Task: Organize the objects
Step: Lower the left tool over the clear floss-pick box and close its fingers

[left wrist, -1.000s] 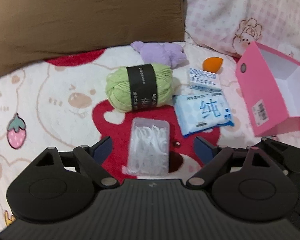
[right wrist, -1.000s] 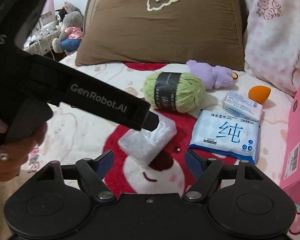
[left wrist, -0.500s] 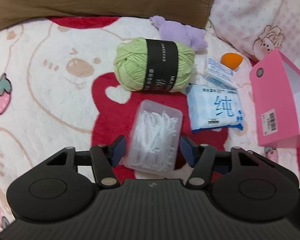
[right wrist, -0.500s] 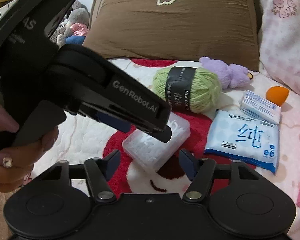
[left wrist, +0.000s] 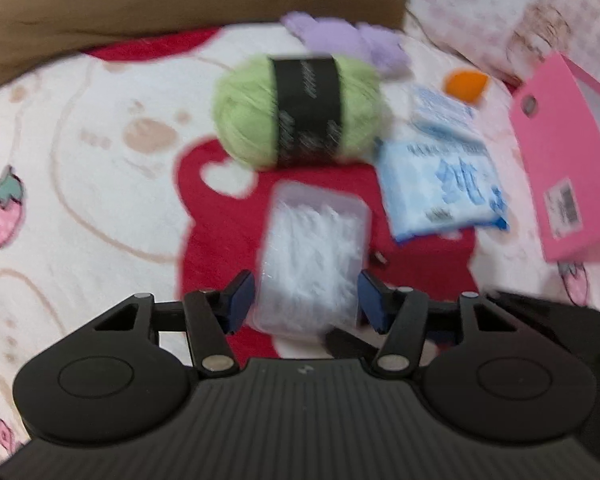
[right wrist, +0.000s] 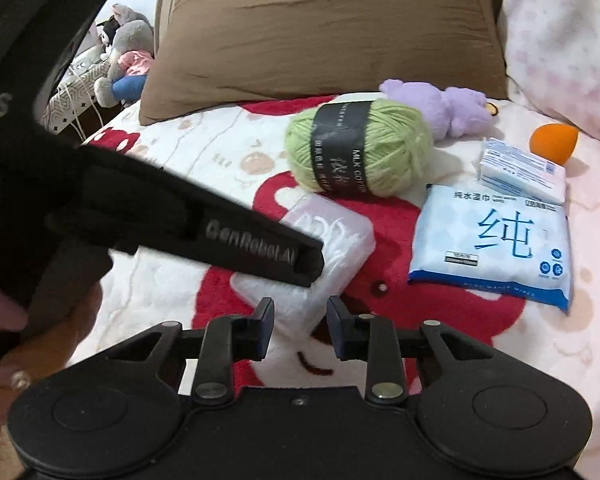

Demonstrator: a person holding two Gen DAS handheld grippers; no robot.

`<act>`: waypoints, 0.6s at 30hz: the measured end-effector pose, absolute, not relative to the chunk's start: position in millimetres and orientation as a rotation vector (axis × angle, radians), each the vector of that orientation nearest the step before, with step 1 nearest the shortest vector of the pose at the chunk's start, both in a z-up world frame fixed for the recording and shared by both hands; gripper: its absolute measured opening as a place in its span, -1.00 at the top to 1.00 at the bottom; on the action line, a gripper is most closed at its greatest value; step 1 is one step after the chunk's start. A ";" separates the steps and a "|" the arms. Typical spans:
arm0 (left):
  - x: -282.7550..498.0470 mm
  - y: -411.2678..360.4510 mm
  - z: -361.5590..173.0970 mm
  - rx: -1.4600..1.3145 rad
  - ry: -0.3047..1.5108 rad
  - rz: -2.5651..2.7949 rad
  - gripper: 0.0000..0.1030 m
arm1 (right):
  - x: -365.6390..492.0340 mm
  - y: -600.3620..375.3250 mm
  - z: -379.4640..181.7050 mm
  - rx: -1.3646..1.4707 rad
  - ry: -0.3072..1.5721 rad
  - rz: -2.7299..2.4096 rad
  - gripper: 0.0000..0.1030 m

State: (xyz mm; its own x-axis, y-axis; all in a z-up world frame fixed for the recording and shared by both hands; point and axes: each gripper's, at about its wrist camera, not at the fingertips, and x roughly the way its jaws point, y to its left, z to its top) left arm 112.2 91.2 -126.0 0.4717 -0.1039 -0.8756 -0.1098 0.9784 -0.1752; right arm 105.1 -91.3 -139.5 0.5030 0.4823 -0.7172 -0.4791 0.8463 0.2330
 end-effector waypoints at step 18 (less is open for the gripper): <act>104.5 79.4 -130.4 -0.436 1.120 -0.114 0.28 | 94.6 -122.9 -138.2 0.084 0.867 0.498 -0.42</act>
